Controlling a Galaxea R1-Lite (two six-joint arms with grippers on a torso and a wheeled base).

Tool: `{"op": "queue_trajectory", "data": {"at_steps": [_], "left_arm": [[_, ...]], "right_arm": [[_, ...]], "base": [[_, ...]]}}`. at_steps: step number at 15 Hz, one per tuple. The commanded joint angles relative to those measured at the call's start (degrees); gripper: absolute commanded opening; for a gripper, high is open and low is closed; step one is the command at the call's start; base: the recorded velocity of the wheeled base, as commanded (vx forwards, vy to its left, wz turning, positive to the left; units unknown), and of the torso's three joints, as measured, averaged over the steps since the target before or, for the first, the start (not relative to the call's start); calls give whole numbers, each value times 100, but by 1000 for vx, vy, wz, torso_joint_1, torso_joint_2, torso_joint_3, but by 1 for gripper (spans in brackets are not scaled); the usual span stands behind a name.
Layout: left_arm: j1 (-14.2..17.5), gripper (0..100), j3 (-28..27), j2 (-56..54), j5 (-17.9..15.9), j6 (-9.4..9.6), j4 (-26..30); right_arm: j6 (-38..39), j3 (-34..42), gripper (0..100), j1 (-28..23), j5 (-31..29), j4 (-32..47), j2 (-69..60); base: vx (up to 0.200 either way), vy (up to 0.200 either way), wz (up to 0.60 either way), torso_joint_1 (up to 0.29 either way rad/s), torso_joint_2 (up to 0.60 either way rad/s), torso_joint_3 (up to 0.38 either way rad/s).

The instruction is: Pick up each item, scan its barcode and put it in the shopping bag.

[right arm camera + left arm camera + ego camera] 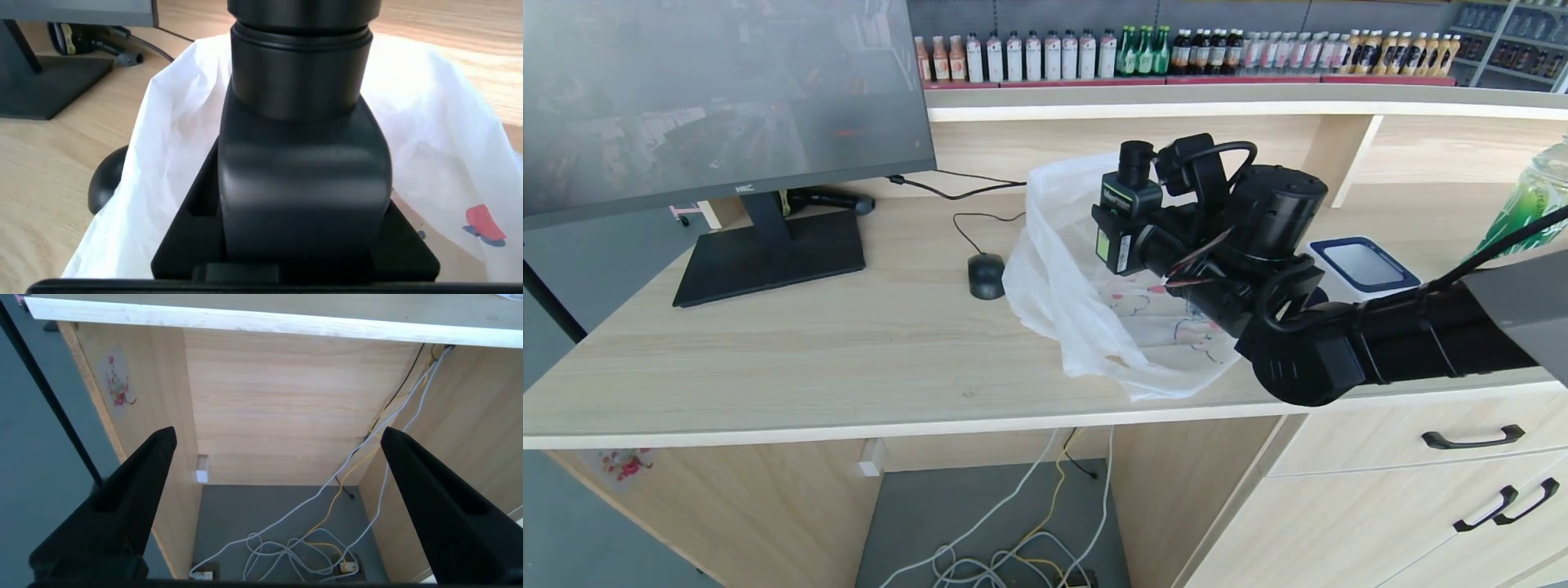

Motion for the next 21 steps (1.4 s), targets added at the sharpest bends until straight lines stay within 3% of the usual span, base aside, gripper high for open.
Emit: {"op": "queue_trajectory", "data": {"at_steps": [1,21], "left_arm": [[0,100,0,-2,0,-1,-2],[0,100,0,-2,0,-1,-2]], "right_arm": [[-8,-156,0,0,0,2,218],[18,-156,0,9,0,-384,772]], "base": [[0,0,0,0,0,0],[0,0,0,0,0,0]]}}
